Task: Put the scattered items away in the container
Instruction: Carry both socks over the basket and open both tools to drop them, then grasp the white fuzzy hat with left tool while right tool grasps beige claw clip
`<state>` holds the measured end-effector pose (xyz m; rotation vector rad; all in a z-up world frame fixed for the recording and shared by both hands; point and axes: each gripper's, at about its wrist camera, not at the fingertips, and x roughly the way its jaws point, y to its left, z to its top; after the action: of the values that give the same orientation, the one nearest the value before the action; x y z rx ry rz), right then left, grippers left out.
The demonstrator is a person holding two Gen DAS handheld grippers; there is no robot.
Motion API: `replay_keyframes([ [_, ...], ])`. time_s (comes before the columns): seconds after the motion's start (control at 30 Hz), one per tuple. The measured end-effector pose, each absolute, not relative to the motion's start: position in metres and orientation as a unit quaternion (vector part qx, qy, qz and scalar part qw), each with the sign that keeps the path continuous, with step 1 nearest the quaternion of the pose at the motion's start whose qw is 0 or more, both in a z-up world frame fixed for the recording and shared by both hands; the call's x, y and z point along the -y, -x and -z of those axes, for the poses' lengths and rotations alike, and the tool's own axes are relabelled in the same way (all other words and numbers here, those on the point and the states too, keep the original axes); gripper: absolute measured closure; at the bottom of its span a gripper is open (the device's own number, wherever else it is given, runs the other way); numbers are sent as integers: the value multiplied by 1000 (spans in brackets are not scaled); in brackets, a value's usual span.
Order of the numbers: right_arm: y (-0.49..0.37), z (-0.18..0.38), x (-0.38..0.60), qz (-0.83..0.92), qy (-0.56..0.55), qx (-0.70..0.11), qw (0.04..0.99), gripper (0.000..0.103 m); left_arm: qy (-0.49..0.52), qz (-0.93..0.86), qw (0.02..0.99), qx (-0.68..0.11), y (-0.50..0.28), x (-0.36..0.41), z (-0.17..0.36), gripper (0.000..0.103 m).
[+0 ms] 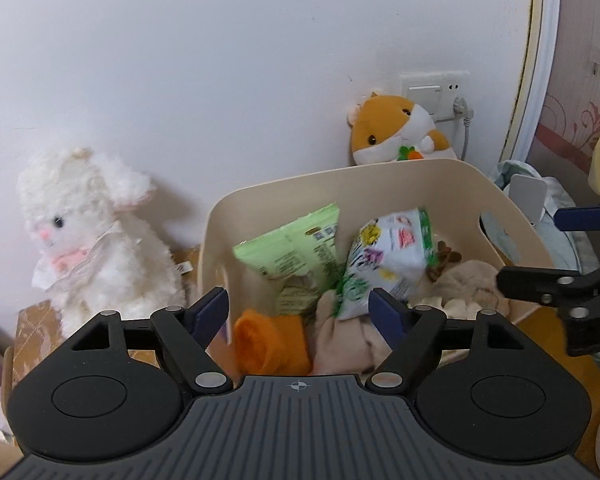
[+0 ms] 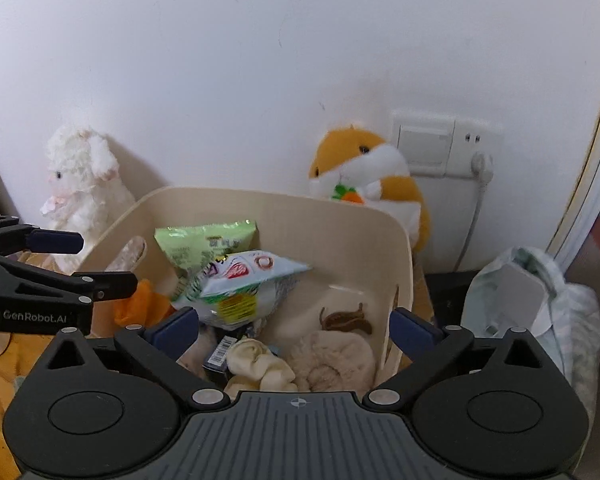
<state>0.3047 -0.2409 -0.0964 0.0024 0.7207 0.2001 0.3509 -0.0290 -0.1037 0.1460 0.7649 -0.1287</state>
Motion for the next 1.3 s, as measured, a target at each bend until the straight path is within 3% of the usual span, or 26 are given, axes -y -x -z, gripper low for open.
replay_keyframes([
  [0.27, -262, 96, 234, -104, -10, -335, 936, 0, -49, 80, 908, -409, -320, -14, 103, 24],
  [0.47, -242, 127, 230, -92, -41, -388, 916, 0, -27, 81, 893, -442, -298, -38, 114, 25],
  [0.7, -239, 167, 233, -65, -166, -462, 869, 0, -7, 116, 883, -456, -275, -33, 123, 25],
  [0.9, -250, 182, 230, -40, -245, -485, 838, 9, 26, 126, 869, -478, -277, -25, 136, 25],
  [1.2, -274, 194, 212, -23, -221, -511, 830, 14, 32, 126, 854, -503, -292, -16, 162, 25],
  [1.3, -279, 202, 207, -23, -210, -521, 827, 19, 44, 122, 847, -515, -300, -19, 172, 29],
])
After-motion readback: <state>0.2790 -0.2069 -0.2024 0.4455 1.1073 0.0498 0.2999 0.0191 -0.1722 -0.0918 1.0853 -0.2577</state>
